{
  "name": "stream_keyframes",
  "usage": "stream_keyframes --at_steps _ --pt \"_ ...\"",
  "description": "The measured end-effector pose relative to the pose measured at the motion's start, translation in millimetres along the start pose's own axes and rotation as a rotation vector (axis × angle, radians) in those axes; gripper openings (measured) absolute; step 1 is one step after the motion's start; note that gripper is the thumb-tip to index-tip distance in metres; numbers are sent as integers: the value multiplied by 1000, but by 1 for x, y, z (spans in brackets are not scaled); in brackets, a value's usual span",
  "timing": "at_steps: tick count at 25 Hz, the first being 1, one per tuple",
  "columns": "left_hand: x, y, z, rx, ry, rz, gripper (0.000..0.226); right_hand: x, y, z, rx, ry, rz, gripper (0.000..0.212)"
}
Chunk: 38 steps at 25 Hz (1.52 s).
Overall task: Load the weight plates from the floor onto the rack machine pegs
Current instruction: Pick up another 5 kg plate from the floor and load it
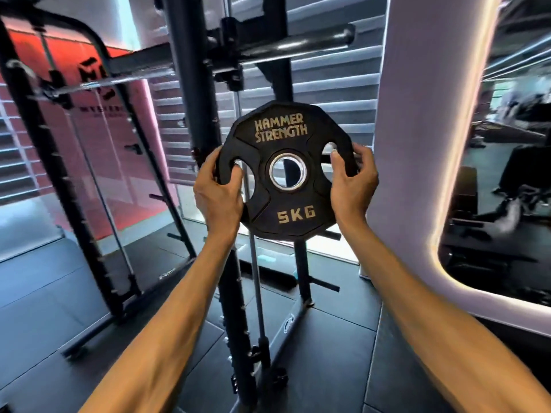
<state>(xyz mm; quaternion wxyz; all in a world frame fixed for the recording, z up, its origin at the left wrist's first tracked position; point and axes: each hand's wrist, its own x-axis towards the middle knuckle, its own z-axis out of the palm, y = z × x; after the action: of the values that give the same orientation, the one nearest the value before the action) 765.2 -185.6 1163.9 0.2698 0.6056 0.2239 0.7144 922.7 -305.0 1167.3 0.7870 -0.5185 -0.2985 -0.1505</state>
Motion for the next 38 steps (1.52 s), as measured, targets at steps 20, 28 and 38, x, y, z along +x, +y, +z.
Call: stream_keyframes --at_steps 20,28,38 --pt "66 -171 276 -149 -221 -63 28 178 220 39 -145 212 -34 30" --pt "86 -206 335 -124 -209 -28 24 223 280 59 -153 235 -28 31" --pt "70 -236 450 -42 -111 -36 26 323 367 37 -106 150 -58 32"
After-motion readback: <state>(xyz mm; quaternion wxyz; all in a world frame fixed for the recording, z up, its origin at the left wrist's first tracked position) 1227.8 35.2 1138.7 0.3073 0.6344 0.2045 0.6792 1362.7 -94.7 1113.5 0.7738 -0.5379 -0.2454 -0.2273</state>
